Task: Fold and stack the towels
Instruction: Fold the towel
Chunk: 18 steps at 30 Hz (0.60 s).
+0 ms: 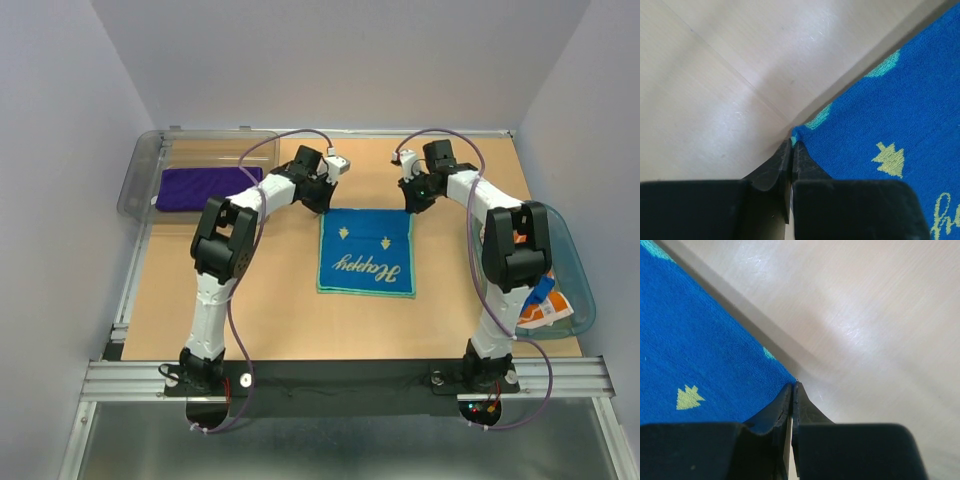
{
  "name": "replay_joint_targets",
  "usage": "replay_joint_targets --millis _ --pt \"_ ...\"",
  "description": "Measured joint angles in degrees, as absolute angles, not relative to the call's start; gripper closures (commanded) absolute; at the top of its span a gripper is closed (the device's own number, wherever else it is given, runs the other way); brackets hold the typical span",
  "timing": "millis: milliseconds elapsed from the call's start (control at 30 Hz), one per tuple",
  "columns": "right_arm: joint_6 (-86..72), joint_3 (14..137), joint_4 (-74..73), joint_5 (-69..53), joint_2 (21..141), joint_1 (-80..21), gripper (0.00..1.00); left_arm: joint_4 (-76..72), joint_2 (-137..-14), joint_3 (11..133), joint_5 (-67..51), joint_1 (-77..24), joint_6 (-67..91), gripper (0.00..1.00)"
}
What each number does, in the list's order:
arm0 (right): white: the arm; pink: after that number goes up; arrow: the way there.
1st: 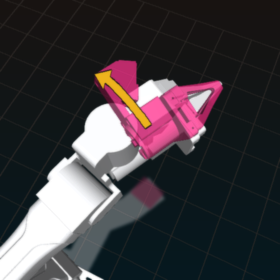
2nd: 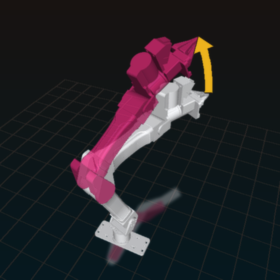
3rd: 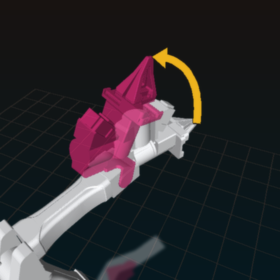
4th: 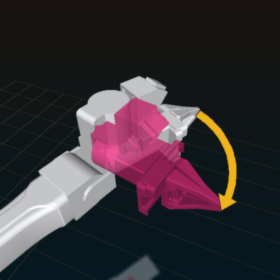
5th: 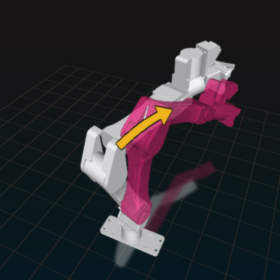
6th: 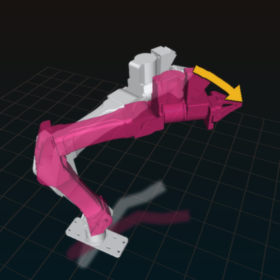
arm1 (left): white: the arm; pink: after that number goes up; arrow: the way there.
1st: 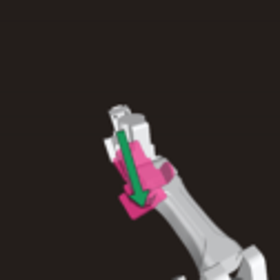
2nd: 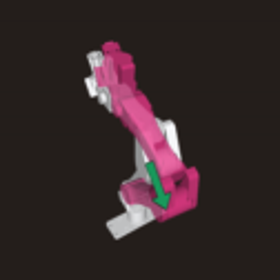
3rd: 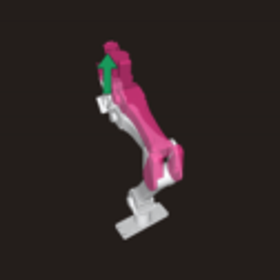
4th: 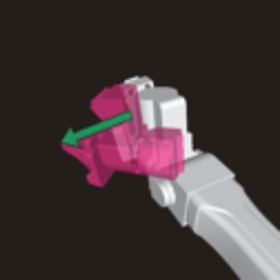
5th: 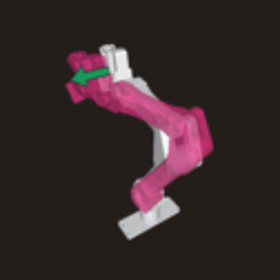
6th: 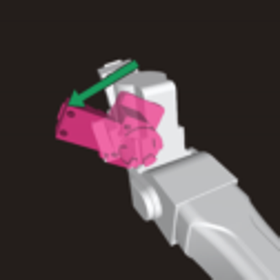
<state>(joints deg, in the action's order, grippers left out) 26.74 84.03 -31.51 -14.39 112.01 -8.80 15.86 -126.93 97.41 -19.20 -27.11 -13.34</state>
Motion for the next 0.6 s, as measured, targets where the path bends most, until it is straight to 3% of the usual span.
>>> replay_joint_targets --millis 300,600 --pt "26.7 82.3 -27.7 -11.9 111.4 -10.0 0.99 8.8 -118.9 88.6 -19.2 -26.4 -12.0 1.00" --pt "26.6 76.2 -23.8 -10.8 103.1 -10.8 0.99 3.3 -110.5 81.1 -19.2 -26.4 -8.1 1.00"
